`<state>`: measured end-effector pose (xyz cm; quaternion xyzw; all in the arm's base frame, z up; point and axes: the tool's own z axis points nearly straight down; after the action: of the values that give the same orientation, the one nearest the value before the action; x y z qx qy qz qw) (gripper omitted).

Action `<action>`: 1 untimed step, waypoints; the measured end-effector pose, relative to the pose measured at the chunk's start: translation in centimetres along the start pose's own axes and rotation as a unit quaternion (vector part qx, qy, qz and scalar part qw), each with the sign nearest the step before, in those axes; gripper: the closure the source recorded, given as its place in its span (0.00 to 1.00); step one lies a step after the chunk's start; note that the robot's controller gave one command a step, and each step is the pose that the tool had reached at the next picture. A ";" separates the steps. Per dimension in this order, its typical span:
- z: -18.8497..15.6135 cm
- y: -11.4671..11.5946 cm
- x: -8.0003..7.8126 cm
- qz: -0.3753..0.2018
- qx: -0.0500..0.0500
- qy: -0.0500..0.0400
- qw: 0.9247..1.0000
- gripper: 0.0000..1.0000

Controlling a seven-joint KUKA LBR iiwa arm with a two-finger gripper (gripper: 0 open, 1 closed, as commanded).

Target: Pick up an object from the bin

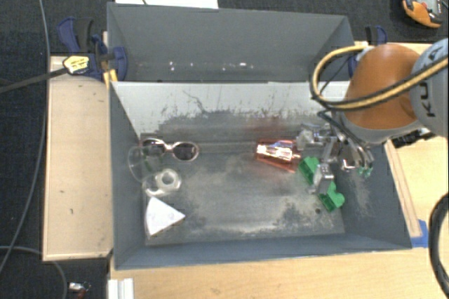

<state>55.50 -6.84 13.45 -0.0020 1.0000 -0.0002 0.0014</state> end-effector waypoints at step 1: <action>0.0 0.0 0.0 0.000 0.000 0.000 1.000 0.00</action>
Offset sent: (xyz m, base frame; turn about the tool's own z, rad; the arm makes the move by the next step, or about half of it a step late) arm -0.0100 -0.0416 -0.0561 0.0552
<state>55.50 -6.84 13.45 -0.0022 1.0000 -0.0002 0.0014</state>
